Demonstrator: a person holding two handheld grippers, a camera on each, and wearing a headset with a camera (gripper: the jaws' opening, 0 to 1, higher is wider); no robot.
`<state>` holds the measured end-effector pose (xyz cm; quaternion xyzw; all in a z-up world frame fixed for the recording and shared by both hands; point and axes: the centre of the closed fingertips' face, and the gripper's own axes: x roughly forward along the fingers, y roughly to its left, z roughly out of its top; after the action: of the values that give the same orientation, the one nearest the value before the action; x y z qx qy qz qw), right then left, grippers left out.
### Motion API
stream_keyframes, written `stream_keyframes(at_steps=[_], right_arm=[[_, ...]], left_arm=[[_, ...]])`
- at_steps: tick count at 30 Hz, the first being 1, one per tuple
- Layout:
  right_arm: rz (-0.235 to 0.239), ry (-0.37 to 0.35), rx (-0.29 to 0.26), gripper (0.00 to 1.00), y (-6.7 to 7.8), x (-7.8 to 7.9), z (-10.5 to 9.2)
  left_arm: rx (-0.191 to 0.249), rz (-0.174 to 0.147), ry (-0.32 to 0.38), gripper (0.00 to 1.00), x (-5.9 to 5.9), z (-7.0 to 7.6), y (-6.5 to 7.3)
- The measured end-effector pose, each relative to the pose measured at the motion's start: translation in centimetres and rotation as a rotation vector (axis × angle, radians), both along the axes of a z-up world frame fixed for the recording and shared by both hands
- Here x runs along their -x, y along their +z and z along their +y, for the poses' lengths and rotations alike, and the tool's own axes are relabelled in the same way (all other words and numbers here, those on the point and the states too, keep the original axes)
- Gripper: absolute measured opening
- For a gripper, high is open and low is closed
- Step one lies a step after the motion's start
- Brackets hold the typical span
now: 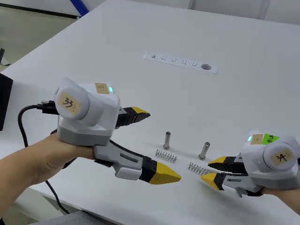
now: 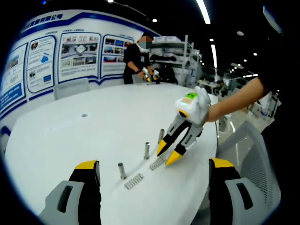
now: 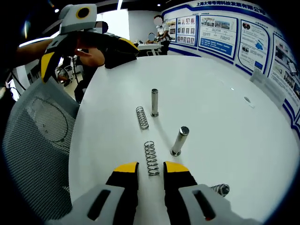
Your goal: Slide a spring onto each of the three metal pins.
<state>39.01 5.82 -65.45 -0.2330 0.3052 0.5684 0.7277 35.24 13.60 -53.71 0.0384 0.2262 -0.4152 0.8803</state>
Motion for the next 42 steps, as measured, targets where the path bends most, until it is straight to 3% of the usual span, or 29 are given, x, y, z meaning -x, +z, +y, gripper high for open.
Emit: stream_keyframes(at_steps=[5,16,24,27,34,42], right_arm=[[0.015,0.005,0.023,0.21,-0.9,-0.1,-0.1],[0.031,0.005,-0.023,0.12,-0.8,0.2,-0.1],[0.016,0.013,-0.016,0.11,-0.7,0.1,-0.1],[0.022,0.028,-0.03,0.11,0.2,0.5,-0.1],[-0.019,0.092,-0.058,0.11,4.7,1.0,-0.1],[-0.087,0.205,-0.066,0.11,10.1,2.2,-0.1]], left_arm=[[0.002,0.01,0.006,0.98,0.0,0.3,-0.2],[0.004,0.021,0.0,0.96,0.1,0.0,-0.4],[-0.018,0.025,-0.003,0.96,0.9,0.3,-0.4],[-0.02,0.026,-0.007,0.95,1.2,0.3,-0.3],[-0.024,0.03,-0.034,0.89,1.3,-0.9,-0.3],[-0.015,-0.015,-0.081,0.82,0.5,-3.5,0.8]])
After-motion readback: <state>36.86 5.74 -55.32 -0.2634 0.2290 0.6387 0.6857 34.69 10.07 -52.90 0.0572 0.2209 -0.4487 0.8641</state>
